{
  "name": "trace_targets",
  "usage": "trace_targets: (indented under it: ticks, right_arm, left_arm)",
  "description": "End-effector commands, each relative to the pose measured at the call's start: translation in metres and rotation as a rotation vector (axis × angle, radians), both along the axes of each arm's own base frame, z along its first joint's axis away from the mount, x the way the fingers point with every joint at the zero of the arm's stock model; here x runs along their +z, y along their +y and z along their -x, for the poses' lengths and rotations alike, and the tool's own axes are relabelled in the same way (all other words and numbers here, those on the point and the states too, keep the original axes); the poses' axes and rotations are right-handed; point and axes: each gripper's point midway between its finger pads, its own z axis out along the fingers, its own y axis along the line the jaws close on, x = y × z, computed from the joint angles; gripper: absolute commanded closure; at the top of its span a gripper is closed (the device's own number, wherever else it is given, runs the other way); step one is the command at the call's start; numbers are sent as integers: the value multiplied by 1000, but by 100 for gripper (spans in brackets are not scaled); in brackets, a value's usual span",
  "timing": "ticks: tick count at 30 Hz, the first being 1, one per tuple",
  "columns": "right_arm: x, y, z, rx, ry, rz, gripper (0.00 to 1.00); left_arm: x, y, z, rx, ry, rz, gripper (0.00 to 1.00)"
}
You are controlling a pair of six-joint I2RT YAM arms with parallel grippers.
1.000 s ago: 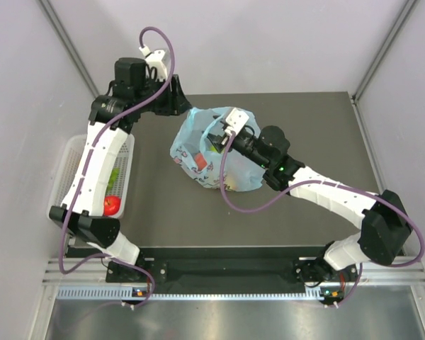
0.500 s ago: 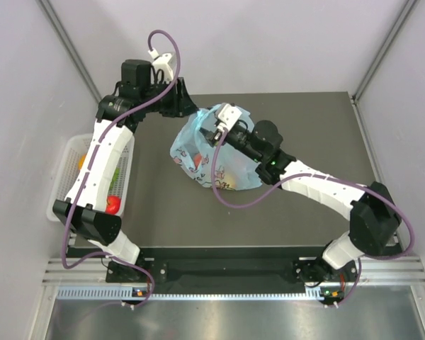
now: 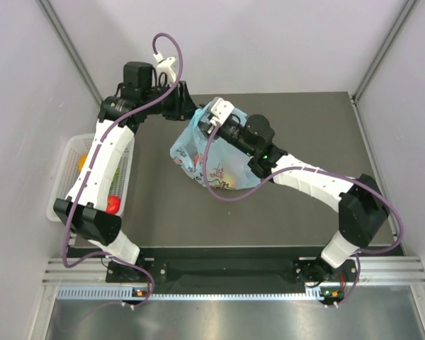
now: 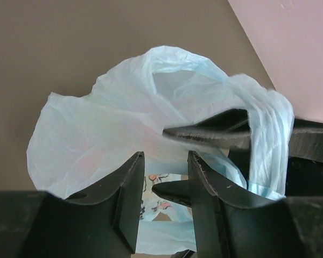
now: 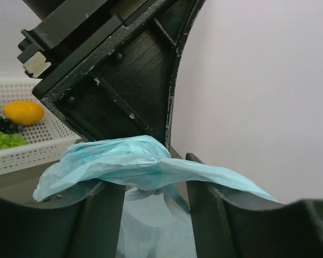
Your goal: Place the fake fruits into the plastic bag and tie a complex knot
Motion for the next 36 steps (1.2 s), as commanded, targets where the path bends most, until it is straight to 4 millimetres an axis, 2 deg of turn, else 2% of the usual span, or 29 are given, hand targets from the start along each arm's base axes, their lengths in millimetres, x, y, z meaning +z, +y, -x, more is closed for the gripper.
trace_targets:
  ticks: [1,3,7,9,12,13,14,16,17,18,21,22,24,25,26,31,36]
  right_arm:
    - [42,6,4,13,-84,-70,60]
    - [41,6,3,10,-81,-70,67]
    - [41,4,6,13,-66,-78,94]
    - [44,1,8,14,-56,-94,100]
    - [43,-6,10,21,-25,-113,100]
    - [46,-9,10,22,-17,-121,100]
    - [46,-13,7,18,-5,-128,100]
    - [49,-16,9,40,28,-147,100]
    - [51,-20,7,43,35,-156,100]
    - [52,-20,10,65,52,-166,100]
    - [55,-28,8,77,78,-178,100]
    - [56,-29,9,86,94,-188,100]
    - [55,-33,8,111,115,-192,100]
    - [58,-35,10,118,113,-192,100]
    - [57,-36,9,118,117,-189,100]
    - [56,-38,10,120,125,-173,100]
    - [57,-36,13,137,137,-157,100]
  left_arm:
    - [22,-4,12,-53,-62,46,57]
    - [23,-3,14,-52,-60,40,57]
    - [24,12,7,36,-84,-8,56]
    - [33,22,4,82,-113,-13,53]
    - [44,41,3,123,-130,24,51]
    - [45,53,-2,148,-138,36,51]
    - [52,58,2,149,-160,53,50]
    - [51,65,1,134,-167,94,50]
    - [53,65,4,122,-177,107,51]
    - [43,63,6,98,-160,115,53]
    - [40,60,6,66,-183,130,60]
    - [30,58,7,56,-164,136,62]
    - [36,55,10,28,-224,152,62]
    - [25,52,11,7,-215,159,62]
    - [30,49,17,-22,-243,175,62]
    - [26,45,2,-37,-288,199,59]
    - [38,37,-1,-135,-374,194,65]
